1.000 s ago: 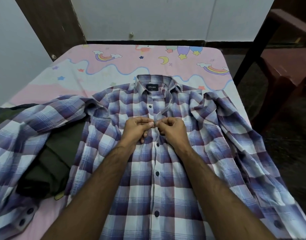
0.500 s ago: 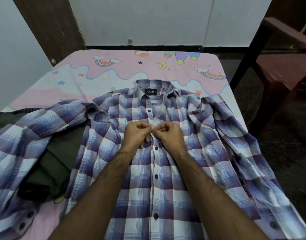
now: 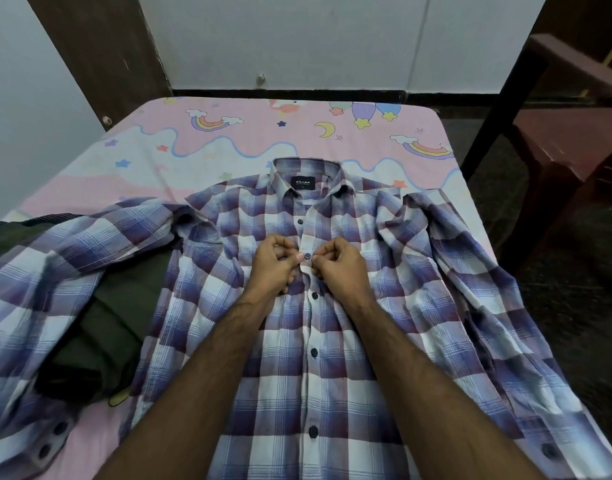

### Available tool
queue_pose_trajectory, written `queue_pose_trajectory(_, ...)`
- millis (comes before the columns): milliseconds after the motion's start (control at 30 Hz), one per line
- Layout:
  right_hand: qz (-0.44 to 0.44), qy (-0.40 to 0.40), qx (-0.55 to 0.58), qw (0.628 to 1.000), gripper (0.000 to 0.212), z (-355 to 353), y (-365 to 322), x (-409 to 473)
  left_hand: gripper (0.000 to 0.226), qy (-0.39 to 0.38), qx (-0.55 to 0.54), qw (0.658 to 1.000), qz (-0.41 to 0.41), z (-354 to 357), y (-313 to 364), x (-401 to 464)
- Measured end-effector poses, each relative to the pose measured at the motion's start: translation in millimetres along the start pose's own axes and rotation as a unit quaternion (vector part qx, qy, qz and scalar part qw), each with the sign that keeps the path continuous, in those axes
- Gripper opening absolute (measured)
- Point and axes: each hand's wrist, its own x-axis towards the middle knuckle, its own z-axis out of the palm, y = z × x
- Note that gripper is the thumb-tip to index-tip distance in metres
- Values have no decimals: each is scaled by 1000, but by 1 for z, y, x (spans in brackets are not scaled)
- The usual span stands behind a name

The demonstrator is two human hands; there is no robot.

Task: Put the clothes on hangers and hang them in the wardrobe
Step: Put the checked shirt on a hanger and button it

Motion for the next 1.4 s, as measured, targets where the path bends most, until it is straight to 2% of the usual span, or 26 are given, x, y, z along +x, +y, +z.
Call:
queue_pose_trajectory(167, -1, -12, 21, 1000, 4, -4, -2, -3, 22, -21, 32, 999, 11, -3, 0, -2)
queue_pose_trajectory(267, -8, -23, -7, 1000, 7, -5, -3, -4, 27, -22, 69, 997, 8, -4, 1, -6)
queue_pose_trajectory(467, -14, -60, -92, 994, 3, -7, -24, -16, 26, -9, 217, 975, 52, 2, 10, -11)
queue_pose_trajectory(533, 5, -85, -105, 991, 7, -14, -34, -30, 28, -26, 225, 972, 53, 1, 17, -22)
queue_pose_trajectory(633, 7, -110, -128, 986, 19, -31, -45, -58, 39, -96, 182, 978, 19, -19, 29, -58)
queue_pose_trajectory(700, -31, -137, -189, 972, 17, -42, -45, -79, 38, -154, 230, 961, 21, -49, 34, -91)
queue_pose_trajectory(800, -93, -180, -267, 942, 26, -43, -58, -120, 22, -195, 352, 909, 109, -107, 45, -151)
queue_pose_trajectory(867, -153, -208, -305, 916, 34, -31, -77, -146, 21, -148, 377, 898, 172, -147, 52, -198)
queue_pose_trajectory(933, -220, -237, -337, 884, 41, -11, -98, -173, 26, -70, 376, 896, 223, -187, 62, -254)
queue_pose_trajectory(1000, -277, -264, -351, 855, 52, 14, -120, -203, 29, 11, 380, 897, 227, -231, 61, -311)
queue_pose_trajectory(1067, -323, -289, -349, 831, 58, 41, -136, -232, 28, 92, 407, 887, 199, -277, 51, -364)
queue_pose_trajectory(1167, -372, -332, -359, 789, 55, 78, -161, -272, 37, 180, 492, 847, 91, -335, 19, -430)
queue_pose_trajectory(1267, -405, -384, -366, 745, 44, 108, -177, -308, 66, 161, 508, 845, -49, -353, -14, -471)
queue_pose_trajectory(1300, -414, -399, -363, 733, 41, 116, -179, -318, 67, 141, 525, 834, -97, -348, -19, -479)
queue_pose_trajectory(1400, -425, -435, -367, 704, 37, 130, -180, -344, 59, 111, 627, 757, -146, -323, -25, -488)
